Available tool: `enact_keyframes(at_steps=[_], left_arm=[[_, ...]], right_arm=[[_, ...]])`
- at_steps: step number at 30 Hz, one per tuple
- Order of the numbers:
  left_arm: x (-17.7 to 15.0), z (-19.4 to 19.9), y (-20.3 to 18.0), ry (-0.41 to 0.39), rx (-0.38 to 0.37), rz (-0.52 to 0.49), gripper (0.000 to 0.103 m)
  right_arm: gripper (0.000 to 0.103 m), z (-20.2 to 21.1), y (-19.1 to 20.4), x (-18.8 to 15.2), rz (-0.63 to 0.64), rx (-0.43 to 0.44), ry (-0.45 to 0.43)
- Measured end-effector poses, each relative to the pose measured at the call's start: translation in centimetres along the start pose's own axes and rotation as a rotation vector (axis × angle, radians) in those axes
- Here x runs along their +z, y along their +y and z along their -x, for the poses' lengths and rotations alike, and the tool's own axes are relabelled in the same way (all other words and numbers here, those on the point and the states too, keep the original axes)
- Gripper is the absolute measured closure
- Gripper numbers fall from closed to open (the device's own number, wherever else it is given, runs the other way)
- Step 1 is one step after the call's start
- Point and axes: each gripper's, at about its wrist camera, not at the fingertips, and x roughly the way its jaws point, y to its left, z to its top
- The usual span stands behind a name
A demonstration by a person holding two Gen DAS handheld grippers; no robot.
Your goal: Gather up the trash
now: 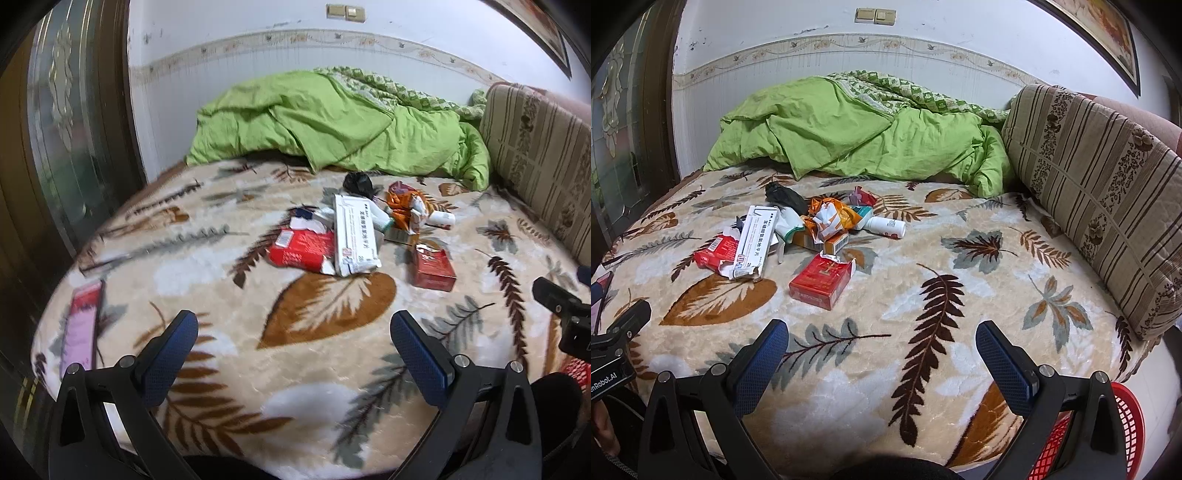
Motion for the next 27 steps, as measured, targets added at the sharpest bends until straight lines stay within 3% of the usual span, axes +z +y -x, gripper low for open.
enact_keyframes(at_steps=[6, 18, 27], left_arm=[[1.2, 0.7, 0.9, 0.032, -0.038, 0.054, 0.0], [1.9, 0.0, 0.3, 0.064, -0.04, 0.013, 0.0], [2.4, -3.0, 2.5, 0.147, -0.065, 0.112, 0.0]], right_arm=[[0.001, 0.6, -0.4, 1.4, -0.04, 0.098, 0.017], [0.001, -0.1, 0.7, 2.7, -0.029, 0.176, 0.056], [0.005, -2.4, 1.4, 3.2, -0.046, 0.239, 0.115]])
